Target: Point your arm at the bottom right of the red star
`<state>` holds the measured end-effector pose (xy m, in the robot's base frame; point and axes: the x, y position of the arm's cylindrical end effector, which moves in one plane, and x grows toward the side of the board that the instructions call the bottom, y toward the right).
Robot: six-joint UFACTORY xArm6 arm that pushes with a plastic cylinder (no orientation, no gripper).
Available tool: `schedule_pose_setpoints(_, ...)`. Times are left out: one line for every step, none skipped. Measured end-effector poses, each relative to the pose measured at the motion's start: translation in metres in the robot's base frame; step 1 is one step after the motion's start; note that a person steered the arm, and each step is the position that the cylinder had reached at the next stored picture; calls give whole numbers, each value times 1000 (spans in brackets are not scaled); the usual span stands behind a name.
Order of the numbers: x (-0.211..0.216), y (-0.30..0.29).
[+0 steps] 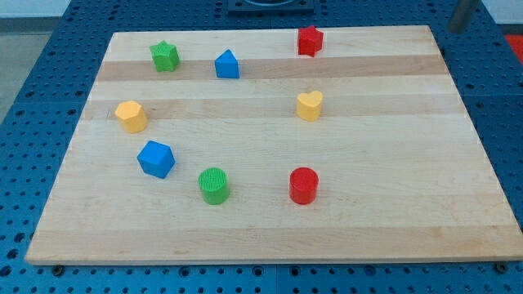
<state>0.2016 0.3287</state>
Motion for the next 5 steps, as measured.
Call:
schedule_pose_setpoints(0, -75)
schedule_pose_setpoints(7, -151)
schedule_pose_setpoints(32, -116)
schedule_pose_setpoints(37, -100)
schedule_pose_setpoints(97, -133)
